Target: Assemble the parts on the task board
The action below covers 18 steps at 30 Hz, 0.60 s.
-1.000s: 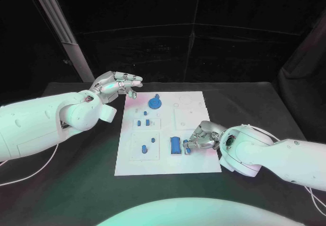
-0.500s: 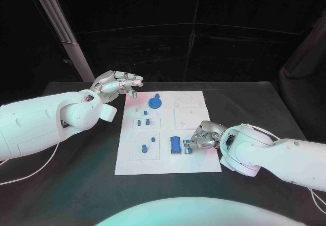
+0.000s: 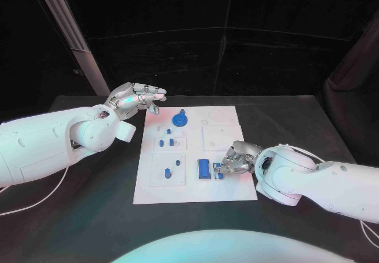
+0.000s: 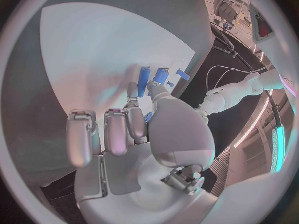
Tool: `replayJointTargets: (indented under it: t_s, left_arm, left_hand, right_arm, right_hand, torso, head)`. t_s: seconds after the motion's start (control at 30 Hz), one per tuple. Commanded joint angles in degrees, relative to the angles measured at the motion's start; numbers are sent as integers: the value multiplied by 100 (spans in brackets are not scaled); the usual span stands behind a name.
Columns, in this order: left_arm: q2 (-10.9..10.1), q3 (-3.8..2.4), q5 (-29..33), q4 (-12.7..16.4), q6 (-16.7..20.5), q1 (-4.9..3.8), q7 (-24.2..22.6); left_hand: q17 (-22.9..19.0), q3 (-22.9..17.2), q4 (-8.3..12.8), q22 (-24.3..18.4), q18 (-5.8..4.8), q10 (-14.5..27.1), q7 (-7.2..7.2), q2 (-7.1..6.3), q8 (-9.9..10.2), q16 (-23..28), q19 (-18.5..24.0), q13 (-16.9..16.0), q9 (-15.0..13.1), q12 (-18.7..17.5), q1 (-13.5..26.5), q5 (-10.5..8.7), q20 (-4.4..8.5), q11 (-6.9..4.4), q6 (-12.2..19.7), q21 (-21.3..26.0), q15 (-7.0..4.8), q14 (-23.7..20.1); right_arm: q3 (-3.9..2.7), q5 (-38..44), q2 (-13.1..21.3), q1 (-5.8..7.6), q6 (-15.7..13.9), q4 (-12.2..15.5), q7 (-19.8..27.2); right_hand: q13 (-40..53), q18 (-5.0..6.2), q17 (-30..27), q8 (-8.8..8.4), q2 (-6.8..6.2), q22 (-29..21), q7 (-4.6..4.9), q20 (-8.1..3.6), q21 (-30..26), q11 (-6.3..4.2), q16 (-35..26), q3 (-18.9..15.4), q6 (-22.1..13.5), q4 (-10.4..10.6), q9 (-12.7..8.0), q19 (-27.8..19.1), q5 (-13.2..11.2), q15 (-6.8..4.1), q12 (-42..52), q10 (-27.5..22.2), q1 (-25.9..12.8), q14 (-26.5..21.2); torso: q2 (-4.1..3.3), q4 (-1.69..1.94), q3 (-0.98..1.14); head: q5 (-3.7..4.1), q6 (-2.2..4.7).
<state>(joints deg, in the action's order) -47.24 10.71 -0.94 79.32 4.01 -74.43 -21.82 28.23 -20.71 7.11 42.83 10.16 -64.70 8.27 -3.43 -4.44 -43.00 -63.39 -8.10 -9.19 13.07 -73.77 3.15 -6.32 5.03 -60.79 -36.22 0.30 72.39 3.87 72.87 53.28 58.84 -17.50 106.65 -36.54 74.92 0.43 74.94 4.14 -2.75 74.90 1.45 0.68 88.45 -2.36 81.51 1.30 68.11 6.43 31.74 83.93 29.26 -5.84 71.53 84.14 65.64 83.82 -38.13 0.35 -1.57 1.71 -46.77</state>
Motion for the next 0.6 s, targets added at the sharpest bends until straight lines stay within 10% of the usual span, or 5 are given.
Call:
replayJointTargets:
  t_s: [0.03, 0.3, 0.47, 0.6]
  left_arm:
    - [3, -4, 21, 11, -66, -7, -23]
    - [-1, -4, 21, 17, -76, -8, -18]
    - [-3, -4, 21, 19, -80, -8, -16]
    - [-6, -4, 21, 21, -78, -8, -15]
  left_hand:
    - [-13, 36, -9, -13, 27, 46, 42, 39, 28, 26, -37, -11, -7, 35, 34, -31, -7, -10, -4, 27, 6, -17]
    - [-13, 36, -9, -13, 27, 46, 42, 39, 28, 26, -37, -11, -7, 35, 34, -31, -7, -10, -4, 27, 6, -17]
    - [-14, 39, -11, -15, 27, 47, 43, 41, 28, 26, -38, -12, -7, 36, 37, -31, -8, -9, -4, 29, 7, -18]
    - [-14, 39, -11, -15, 27, 47, 43, 41, 28, 26, -38, -12, -7, 36, 37, -31, -8, -9, -4, 29, 7, -18]
  right_arm:
    - [0, 75, -15, 7, 81, -4, -22]
    - [0, 76, -39, 7, 105, -28, -35]
    - [0, 94, -42, 7, 114, -46, -81]
    - [0, 118, -37, 7, 101, -50, -100]
  right_hand:
    - [162, 7, 191, 9, -1, 1344, -1, -41, 10, -30, -6, -3, 45, 34, 8, 516, -39, -39, -8, -4, -56, 347]
    - [163, 9, 179, -4, -54, 1337, 1, -44, 3, -30, -16, -38, 61, 130, 15, 513, -97, -39, -12, -1, -148, 344]
    - [152, 17, 148, -21, -158, 1309, 21, -36, -23, -10, -45, -209, 70, 427, 51, 497, -1684, -25, -40, -2, -323, 337]
    - [136, 25, 116, -27, -318, 1284, 35, -23, -47, 3, -73, -266, 44, 737, 89, 484, -2409, -14, -75, -16, -334, 332]
  torso:
    - [-1, 4, -4]
    - [0, -1, -2]
    - [0, 1, -2]
    - [0, -3, -1]
  head:
    - [-2, -7]
    - [-15, -19]
    - [-18, -21]
    - [-18, -21]
